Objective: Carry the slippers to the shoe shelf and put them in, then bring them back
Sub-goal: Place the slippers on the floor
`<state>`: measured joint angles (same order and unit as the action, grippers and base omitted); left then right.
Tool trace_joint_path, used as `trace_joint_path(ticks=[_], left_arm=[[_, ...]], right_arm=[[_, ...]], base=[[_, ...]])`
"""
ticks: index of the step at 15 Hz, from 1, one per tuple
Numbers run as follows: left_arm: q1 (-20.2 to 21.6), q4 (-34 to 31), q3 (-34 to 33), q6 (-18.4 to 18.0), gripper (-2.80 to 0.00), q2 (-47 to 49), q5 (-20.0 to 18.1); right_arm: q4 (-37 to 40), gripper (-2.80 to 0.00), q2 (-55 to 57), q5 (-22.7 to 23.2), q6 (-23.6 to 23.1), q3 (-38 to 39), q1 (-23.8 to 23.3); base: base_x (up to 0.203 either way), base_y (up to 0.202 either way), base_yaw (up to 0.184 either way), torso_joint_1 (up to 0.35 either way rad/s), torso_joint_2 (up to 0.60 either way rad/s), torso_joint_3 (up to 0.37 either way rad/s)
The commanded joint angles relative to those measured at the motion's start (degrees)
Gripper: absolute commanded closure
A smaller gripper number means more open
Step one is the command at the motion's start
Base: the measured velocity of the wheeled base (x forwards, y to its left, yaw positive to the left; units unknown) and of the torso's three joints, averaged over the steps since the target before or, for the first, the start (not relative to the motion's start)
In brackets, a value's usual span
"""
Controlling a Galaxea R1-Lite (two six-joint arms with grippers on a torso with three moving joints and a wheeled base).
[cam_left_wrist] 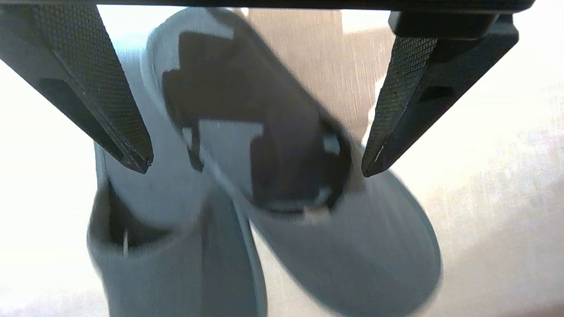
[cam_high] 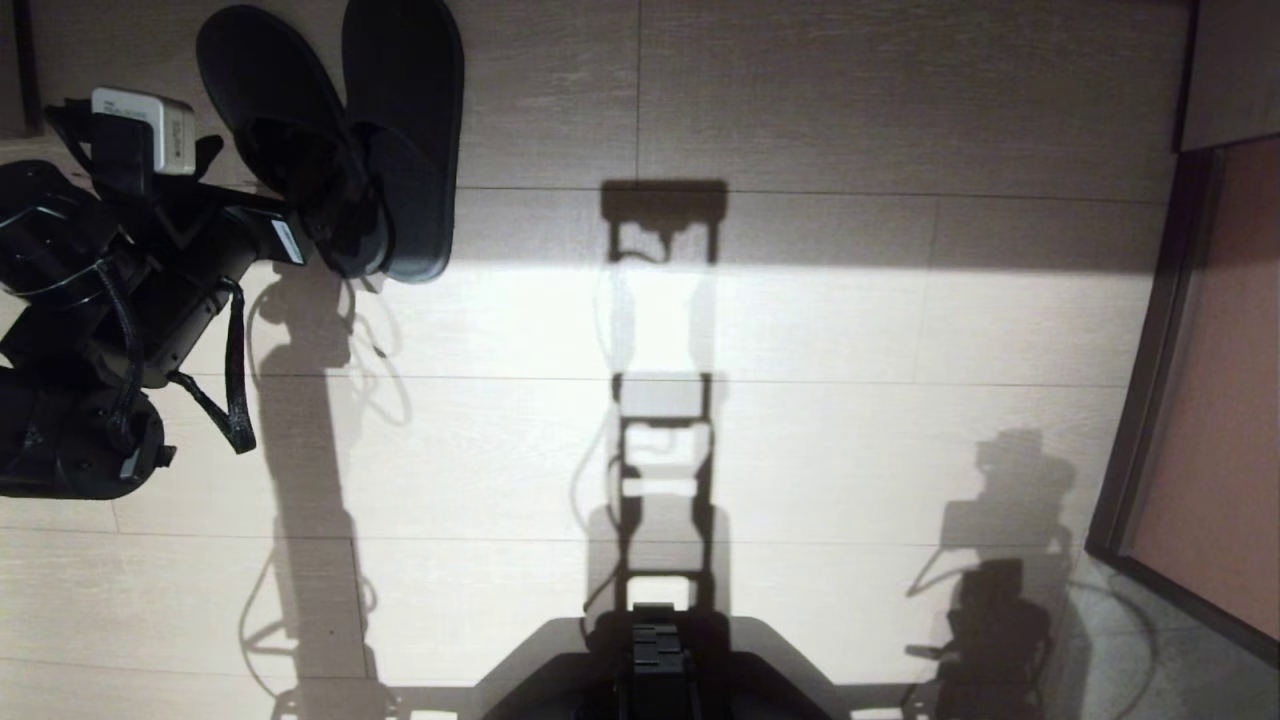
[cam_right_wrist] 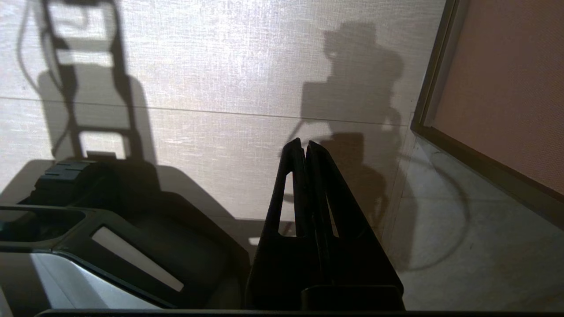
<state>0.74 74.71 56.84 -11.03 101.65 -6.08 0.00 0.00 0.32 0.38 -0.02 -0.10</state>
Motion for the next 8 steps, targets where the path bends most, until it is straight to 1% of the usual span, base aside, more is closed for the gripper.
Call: trace_joint_path(ticks=[1, 2, 6, 7, 8], left_arm=[[0.14, -2.44, -1.34, -0.22, -2.80, -2.29, 0.17], [0.14, -4.29, -1.65, -0.09, -2.80, -3.09, 0.20], [-0.26, -21.03, -2.67, 2.15, -2.80, -10.95, 0.57], [-0.39, -23.79, -2.69, 2.73, -2.80, -12.27, 0.65], [-0.46, -25.76, -2.84, 4.09, -2.80, -13.51, 0.71]], right_arm=[[0.00, 0.00, -0.09, 0.03, -0.03, 0.02, 0.01], [0.00, 0.00, -0.09, 0.03, 0.06, 0.02, 0.01], [0.00, 0.00, -0.09, 0.03, 0.06, 0.02, 0.01], [0.00, 0.00, -0.09, 0.03, 0.06, 0.02, 0.10], [0.00, 0.00, -0.09, 0.03, 0.06, 0.02, 0.01]], base=[[0.000, 0.000, 0.000, 0.000, 0.00, 0.000], [0.000, 0.000, 0.000, 0.000, 0.00, 0.000], [0.000, 0.000, 0.000, 0.000, 0.00, 0.000], [0.000, 0.000, 0.000, 0.000, 0.00, 0.000], [0.000, 0.000, 0.000, 0.000, 0.00, 0.000]])
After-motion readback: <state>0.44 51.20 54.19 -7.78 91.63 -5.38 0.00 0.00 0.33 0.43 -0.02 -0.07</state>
